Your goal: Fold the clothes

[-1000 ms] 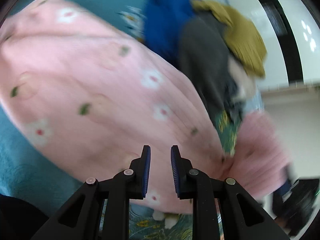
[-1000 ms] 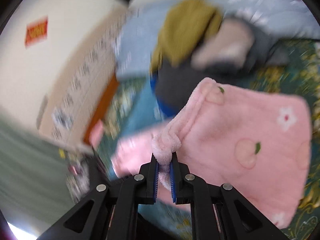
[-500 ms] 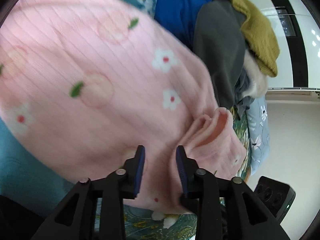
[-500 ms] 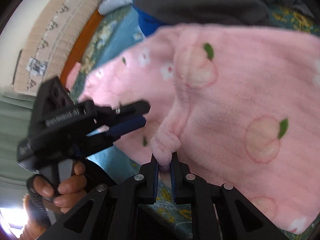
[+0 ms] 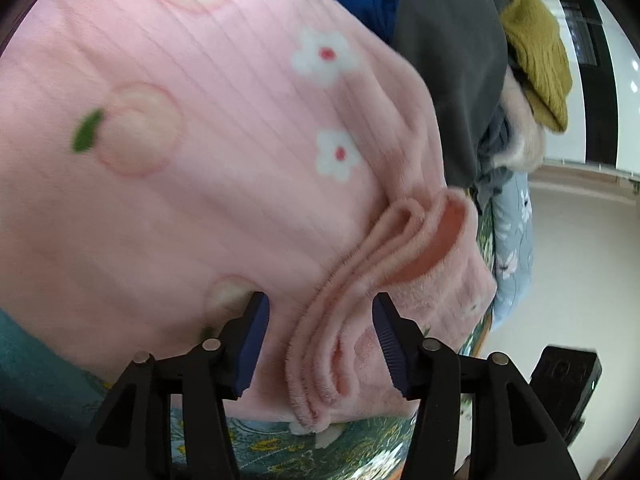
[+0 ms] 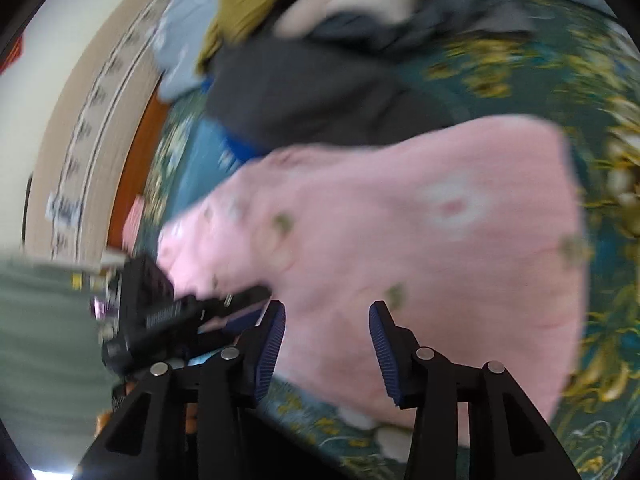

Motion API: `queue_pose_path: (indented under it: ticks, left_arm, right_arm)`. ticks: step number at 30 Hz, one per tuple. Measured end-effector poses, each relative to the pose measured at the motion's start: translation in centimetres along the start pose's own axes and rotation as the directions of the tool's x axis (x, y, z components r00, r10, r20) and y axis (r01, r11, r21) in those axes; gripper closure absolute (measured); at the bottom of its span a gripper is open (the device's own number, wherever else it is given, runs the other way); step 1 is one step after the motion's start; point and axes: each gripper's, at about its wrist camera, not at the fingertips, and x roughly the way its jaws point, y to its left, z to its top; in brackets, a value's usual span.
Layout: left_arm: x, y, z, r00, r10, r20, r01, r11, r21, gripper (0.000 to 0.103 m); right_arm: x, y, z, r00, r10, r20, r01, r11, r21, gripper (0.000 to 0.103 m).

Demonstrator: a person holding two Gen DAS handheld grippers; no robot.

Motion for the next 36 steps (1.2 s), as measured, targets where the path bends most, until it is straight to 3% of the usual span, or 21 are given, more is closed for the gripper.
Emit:
queue_pose_path:
  ticks: [6, 9, 11, 12, 13, 17, 18, 21, 23, 24, 25, 26, 28, 30, 33, 36]
  left_arm:
    - [1.6, -1.8, -0.1, 0.998, 0.051, -0.041, -0.047, 0.995, 0.089, 0.042]
    - [1.8, -2.6, -0.3, 0.998, 0.048, -0.034, -0.044, 0.991, 0.125, 0.046]
    - [1.9, -3.1, -0.3, 0.998, 0.048, -0.030, -0.043, 0.989, 0.143, 0.064]
    - [2.0, -3.3, -0.3, 0.998, 0.054, -0.029, -0.049, 0.988, 0.149, 0.068]
    - [2.1, -3.4, -0.3, 0.998, 0.061, -0.028, -0.056, 0.986, 0.155, 0.081]
    - [1.7, -4.9, -0.5, 0.998, 0.063, 0.010, -0.064, 0.973, 0.220, 0.090]
    - [1.3, -5.7, -0.6, 0.998, 0.054, 0.033, -0.061, 0.966, 0.251, 0.090]
    - [-1.7, -8.0, -2.4, 0.989, -0.067, 0.129, 0.012, 0.923, 0.385, 0.091]
    - [-5.0, -9.5, -4.2, 0.964, -0.197, 0.181, 0.082, 0.862, 0.501, 0.091]
    - [-6.1, -10.1, -4.9, 0.953, -0.224, 0.202, 0.080, 0.834, 0.546, 0.091]
    - [-6.2, -10.4, -4.8, 0.953, -0.194, 0.231, 0.035, 0.831, 0.555, 0.090]
    - [-6.1, -10.6, -4.5, 0.953, -0.153, 0.261, -0.018, 0.833, 0.553, 0.090]
    - [-4.5, -7.7, -2.8, 0.967, -0.004, 0.254, -0.104, 0.906, 0.411, 0.090]
    - [-2.7, -4.3, -1.0, 0.966, 0.148, 0.212, -0.199, 0.949, 0.244, 0.091]
    - [-1.9, -1.2, 0.8, 0.976, 0.128, 0.177, -0.144, 0.986, 0.079, 0.091]
    - [-1.9, -1.9, 0.7, 0.974, 0.119, 0.195, -0.142, 0.984, 0.110, 0.091]
  right_arm:
    - [-0.5, -3.7, 0.5, 1.000, -0.007, 0.018, 0.005, 0.992, 0.125, 0.056]
    - [-0.5, -4.3, 0.7, 1.000, 0.001, 0.024, -0.004, 0.989, 0.151, 0.056]
    - [-0.7, -4.5, 1.2, 0.999, -0.004, 0.038, -0.002, 0.988, 0.153, 0.056]
    - [-0.9, -4.7, 1.4, 0.999, -0.006, 0.044, -0.001, 0.988, 0.155, 0.056]
    - [-1.3, -4.9, 1.5, 0.999, -0.007, 0.049, -0.001, 0.988, 0.156, 0.056]
    - [-2.7, -5.7, 2.1, 0.997, -0.011, 0.079, -0.002, 0.986, 0.169, 0.056]
    - [-3.0, -5.8, 2.2, 0.996, -0.013, 0.087, -0.002, 0.985, 0.171, 0.056]
    - [-3.7, -6.1, 2.6, 0.993, -0.024, 0.118, 0.003, 0.984, 0.176, 0.056]
    - [-4.5, -6.2, 2.7, 0.989, -0.030, 0.148, 0.004, 0.985, 0.173, 0.056]
    - [-4.9, -6.3, 2.8, 0.986, -0.034, 0.164, 0.005, 0.985, 0.171, 0.056]
    - [-5.1, -6.3, 2.8, 0.985, -0.036, 0.170, 0.006, 0.986, 0.169, 0.056]
    - [-4.9, -6.3, 2.8, 0.986, -0.037, 0.165, 0.009, 0.986, 0.166, 0.056]
    - [-4.3, -6.3, 2.7, 0.989, -0.038, 0.144, 0.014, 0.986, 0.165, 0.056]
    - [-3.4, -6.0, 2.5, 0.992, -0.033, 0.124, 0.013, 0.988, 0.156, 0.056]
    - [-2.3, -5.7, 2.2, 0.995, -0.033, 0.095, 0.019, 0.990, 0.142, 0.056]
    - [-1.9, -5.8, 2.2, 0.995, -0.042, 0.088, 0.030, 0.990, 0.135, 0.056]
